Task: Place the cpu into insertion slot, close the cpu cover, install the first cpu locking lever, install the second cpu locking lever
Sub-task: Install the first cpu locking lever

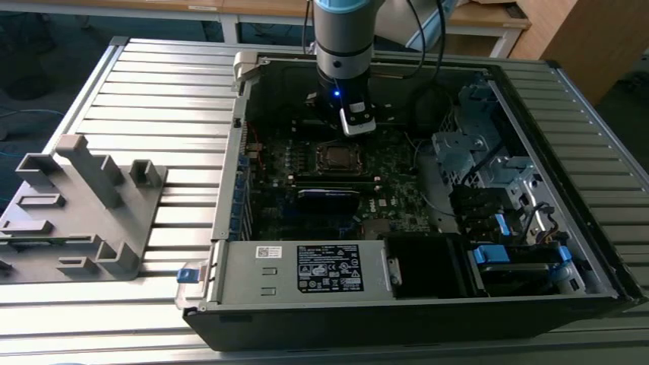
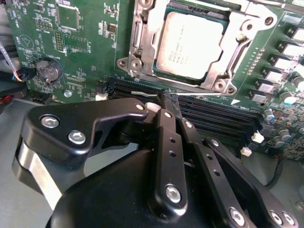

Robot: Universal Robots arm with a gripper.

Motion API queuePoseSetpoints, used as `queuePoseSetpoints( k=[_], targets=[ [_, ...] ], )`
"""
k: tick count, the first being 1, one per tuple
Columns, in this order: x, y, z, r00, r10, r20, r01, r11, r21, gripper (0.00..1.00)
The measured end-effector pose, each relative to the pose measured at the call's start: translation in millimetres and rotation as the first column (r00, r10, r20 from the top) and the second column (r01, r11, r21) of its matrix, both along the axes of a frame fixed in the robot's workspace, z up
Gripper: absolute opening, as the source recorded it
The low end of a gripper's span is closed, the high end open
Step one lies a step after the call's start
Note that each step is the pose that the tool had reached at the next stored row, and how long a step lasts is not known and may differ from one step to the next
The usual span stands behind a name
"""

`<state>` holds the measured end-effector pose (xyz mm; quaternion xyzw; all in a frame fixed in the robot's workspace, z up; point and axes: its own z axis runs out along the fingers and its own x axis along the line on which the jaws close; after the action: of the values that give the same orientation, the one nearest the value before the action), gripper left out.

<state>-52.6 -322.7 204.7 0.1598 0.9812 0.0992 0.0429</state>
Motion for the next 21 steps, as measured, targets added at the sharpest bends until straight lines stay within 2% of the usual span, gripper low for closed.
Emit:
queuePoseSetpoints(
  k=[13,21],
  targets=[
    [0.0,0.0,-1.2,1.0000,0.000,0.0020,0.000,1.0000,0.0002,0.11],
    [0.0,0.2,-1.4,0.9998,-0.017,0.0019,0.017,0.9999,0.0002,0.11]
  ],
)
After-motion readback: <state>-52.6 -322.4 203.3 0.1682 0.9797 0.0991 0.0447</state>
